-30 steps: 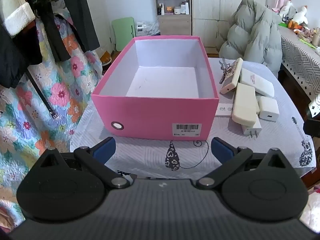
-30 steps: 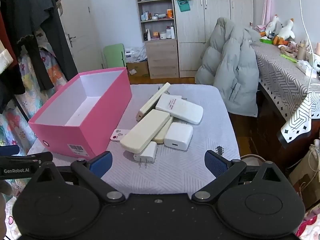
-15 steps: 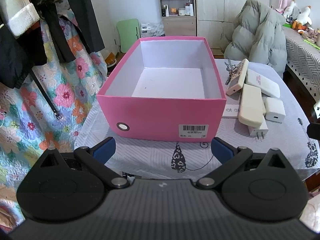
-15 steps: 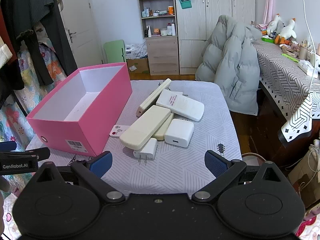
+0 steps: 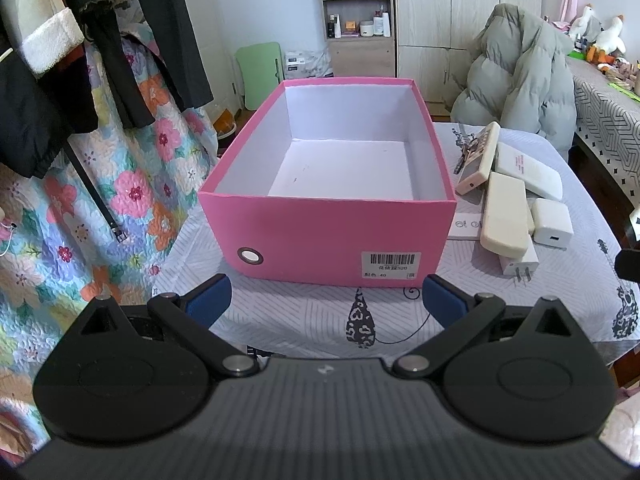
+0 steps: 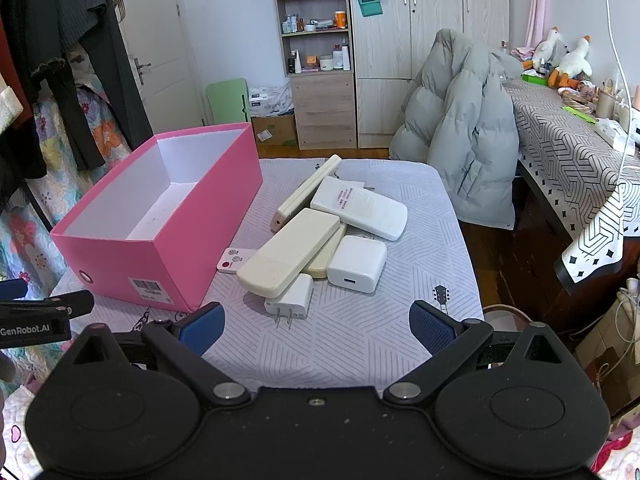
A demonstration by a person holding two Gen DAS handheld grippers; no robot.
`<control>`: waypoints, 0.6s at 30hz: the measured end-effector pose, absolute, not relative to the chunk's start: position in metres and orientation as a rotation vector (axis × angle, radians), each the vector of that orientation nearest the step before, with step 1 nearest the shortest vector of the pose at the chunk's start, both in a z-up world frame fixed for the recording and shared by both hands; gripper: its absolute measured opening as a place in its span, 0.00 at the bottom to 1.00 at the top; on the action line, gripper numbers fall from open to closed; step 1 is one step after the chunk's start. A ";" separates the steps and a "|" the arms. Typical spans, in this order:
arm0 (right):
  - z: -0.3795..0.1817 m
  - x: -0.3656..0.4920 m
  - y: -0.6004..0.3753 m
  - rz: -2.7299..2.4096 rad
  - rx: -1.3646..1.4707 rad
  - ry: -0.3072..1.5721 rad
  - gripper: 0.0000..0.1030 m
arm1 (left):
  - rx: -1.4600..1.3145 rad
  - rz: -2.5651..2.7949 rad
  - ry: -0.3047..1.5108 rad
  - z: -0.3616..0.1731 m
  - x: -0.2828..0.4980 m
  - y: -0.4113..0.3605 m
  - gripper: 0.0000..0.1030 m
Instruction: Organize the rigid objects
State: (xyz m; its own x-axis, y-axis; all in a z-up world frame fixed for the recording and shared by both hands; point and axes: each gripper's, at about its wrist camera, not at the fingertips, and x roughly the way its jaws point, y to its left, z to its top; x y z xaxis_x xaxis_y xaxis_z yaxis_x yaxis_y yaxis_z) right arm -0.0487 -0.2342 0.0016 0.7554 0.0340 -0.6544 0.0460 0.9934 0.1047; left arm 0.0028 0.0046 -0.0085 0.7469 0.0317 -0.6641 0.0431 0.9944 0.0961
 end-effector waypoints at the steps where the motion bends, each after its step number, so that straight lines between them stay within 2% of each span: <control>1: 0.001 -0.048 -0.234 -0.008 0.119 0.716 0.97 | 0.107 -0.005 0.730 -0.009 0.003 0.005 1.00; 18: 0.001 -0.047 -0.234 -0.003 0.128 0.695 0.98 | 0.097 0.002 0.734 -0.011 0.004 0.008 1.00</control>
State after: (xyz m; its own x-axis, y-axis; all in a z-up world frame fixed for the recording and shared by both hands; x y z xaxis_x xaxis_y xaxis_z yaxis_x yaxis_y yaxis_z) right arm -0.0475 -0.2337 0.0007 0.7683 0.0399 -0.6388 0.0455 0.9921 0.1167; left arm 0.0043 0.0075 -0.0107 0.7427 0.0362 -0.6686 0.0316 0.9955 0.0890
